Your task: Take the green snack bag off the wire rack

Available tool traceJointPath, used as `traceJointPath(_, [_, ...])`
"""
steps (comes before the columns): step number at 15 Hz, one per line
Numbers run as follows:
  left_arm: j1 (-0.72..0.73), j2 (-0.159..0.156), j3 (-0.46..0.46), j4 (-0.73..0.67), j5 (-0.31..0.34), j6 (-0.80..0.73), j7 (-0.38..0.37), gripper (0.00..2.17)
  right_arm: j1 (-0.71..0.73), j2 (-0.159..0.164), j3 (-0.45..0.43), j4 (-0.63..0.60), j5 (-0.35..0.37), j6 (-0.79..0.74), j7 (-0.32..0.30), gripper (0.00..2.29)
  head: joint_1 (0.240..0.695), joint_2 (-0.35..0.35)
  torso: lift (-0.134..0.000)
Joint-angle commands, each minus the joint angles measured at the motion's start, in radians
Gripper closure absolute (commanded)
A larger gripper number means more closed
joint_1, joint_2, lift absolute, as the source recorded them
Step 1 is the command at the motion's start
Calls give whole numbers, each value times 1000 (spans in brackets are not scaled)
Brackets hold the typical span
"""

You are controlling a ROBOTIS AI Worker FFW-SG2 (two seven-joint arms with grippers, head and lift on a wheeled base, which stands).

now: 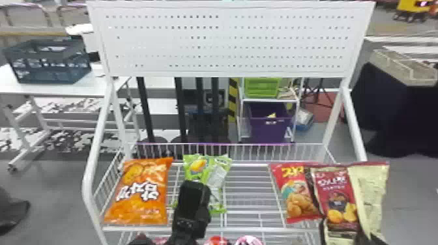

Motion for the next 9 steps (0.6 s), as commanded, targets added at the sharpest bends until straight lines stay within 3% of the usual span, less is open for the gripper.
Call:
traceJointPath(1, [53, 20, 17, -106, -18, 13, 13, 2040, 0, 0, 2, -3, 0, 1, 0, 2243, 499, 0, 0])
traceJointPath(6, [263, 112, 115, -455, -84, 44, 41, 2037, 0, 0, 5, -6, -1, -2, 0, 2243, 499, 0, 0])
traceJointPath(9, [458, 161, 290, -657, -78, 38, 25, 2037, 3, 0, 8, -15, -1, -2, 1, 2243, 499, 0, 0])
